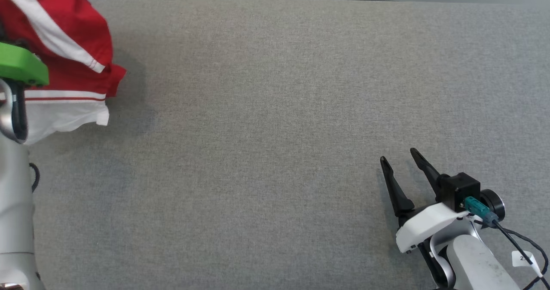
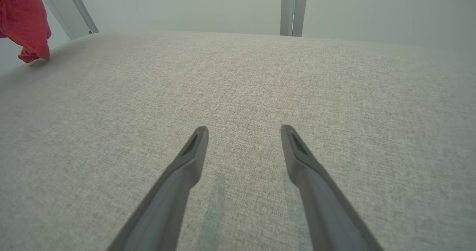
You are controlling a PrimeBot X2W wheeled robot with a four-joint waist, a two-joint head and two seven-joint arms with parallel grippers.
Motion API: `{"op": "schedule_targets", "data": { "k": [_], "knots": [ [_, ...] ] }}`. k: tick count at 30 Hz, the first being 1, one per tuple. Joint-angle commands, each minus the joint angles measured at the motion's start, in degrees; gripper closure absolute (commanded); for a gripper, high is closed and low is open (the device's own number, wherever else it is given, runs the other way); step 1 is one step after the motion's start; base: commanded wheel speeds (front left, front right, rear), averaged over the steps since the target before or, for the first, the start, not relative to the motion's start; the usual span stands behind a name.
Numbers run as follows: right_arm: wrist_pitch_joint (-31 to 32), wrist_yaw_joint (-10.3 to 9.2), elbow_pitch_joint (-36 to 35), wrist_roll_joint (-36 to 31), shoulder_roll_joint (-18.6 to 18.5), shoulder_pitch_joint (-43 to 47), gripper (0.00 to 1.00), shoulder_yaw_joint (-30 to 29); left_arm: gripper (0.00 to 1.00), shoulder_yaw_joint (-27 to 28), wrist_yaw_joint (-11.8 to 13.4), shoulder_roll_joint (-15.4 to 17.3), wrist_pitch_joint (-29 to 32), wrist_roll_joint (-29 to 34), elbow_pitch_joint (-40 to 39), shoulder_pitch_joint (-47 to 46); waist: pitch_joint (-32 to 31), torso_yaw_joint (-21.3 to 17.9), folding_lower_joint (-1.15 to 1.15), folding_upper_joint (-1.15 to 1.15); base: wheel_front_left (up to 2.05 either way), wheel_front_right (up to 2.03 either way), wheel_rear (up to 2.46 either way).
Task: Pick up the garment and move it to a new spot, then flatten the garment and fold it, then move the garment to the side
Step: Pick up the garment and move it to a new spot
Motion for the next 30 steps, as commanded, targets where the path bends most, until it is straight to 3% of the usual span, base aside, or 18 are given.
{"op": "schedule_targets", "data": {
  "k": [1,9,14,19,28,29,30],
  "knots": [
    [-0.2,-0.06,0.2,0.4,0.2,1.1,0.00,-0.6,1.00,-1.0,-0.4,-1.0,-0.2,-0.4,-2.0,-1.0,-1.6,-1.6,0.00,0.00,0.00,0.00,0.00],
    [-0.2,-0.05,0.7,0.5,2.0,2.9,0.00,-1.7,1.00,-10.9,-1.4,-10.5,-0.2,-4.0,-10.9,4.1,-4.3,-5.9,0.00,0.00,0.00,0.00,0.00],
    [-0.2,-0.05,0.9,0.5,2.3,3.1,0.00,-1.7,1.00,-16.9,-1.4,-14.6,-0.2,-7.9,-13.1,8.3,-4.4,-9.0,0.00,0.00,0.00,0.00,0.00],
    [-0.2,-0.05,1.1,0.7,2.4,2.6,0.00,-1.1,1.00,-18.5,-1.3,-16.3,-0.2,-11.7,-11.5,13.2,-3.9,-12.2,0.00,0.00,0.00,0.00,0.00],
    [-0.2,-0.05,1.4,1.2,2.5,1.9,0.00,-0.9,1.00,-20.1,-1.1,-16.8,-0.1,-12.1,-4.8,22.6,-3.6,-15.3,0.00,0.00,0.00,0.00,0.00],
    [-0.2,-0.05,1.4,1.3,2.5,1.9,0.00,-0.9,0.82,-20.6,-1.2,-16.9,-0.1,-12.0,-3.9,23.6,-3.6,-15.4,0.00,0.00,0.00,0.00,0.00],
    [-0.2,-0.05,1.5,1.4,2.5,2.0,0.00,-0.9,0.55,-20.7,-1.2,-16.9,-0.2,-12.4,-3.7,24.2,-3.7,-15.6,0.00,0.00,0.00,0.00,0.00]
  ]
}}
